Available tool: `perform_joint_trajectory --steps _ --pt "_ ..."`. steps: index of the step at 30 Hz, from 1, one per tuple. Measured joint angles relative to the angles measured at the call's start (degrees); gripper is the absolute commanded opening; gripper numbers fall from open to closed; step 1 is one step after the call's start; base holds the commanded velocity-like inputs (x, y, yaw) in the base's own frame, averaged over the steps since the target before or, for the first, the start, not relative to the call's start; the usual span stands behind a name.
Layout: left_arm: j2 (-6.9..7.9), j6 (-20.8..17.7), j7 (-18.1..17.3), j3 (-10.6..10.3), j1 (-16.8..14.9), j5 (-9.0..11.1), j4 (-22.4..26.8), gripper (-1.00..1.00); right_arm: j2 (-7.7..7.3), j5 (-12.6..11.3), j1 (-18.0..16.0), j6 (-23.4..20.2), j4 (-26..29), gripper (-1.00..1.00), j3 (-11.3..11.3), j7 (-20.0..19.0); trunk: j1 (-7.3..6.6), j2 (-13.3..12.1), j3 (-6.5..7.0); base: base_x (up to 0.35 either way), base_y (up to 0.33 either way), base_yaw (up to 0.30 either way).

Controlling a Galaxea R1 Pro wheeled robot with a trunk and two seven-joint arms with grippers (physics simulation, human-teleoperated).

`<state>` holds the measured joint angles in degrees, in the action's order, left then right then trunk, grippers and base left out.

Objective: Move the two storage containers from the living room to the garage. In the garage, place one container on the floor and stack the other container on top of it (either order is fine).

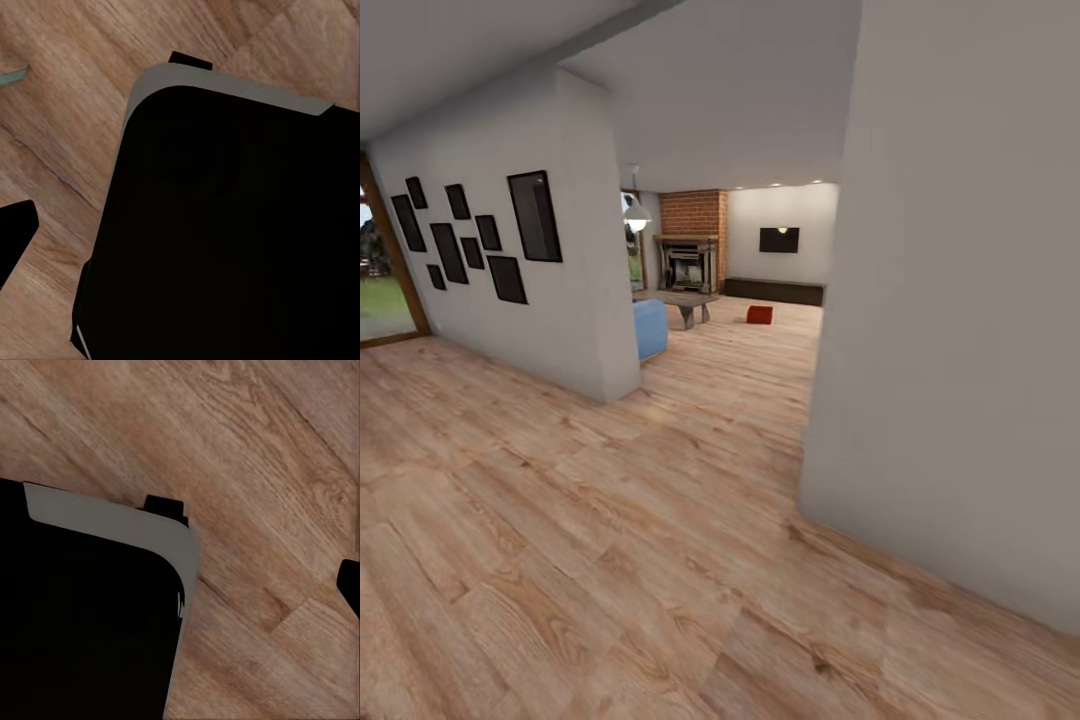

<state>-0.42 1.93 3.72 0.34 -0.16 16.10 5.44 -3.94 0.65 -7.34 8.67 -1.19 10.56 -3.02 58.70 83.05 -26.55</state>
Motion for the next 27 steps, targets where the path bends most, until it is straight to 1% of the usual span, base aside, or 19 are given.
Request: perform_joint_trajectory --steps 3,6,27 --pt "0.0 0.03 -0.01 -0.01 0.0 0.0 0.0 1.0 0.0 -0.03 0.01 0.0 0.0 1.0 -0.09 0.05 0.0 0.0 0.0 0.324 0.0 0.198" --pt "0.0 0.02 0.01 0.0 0.0 0.0 0.0 1.0 -0.06 -0.06 -0.01 0.0 0.0 1.0 -0.17 0.07 0.0 0.0 0.0 0.324 0.0 0.056" --pt "0.0 0.06 0.02 0.0 0.0 0.0 0.0 1.0 -0.29 0.0 0.01 0.0 0.0 1.0 0.0 0.08 0.0 0.0 0.0 0.324 0.0 0.003"
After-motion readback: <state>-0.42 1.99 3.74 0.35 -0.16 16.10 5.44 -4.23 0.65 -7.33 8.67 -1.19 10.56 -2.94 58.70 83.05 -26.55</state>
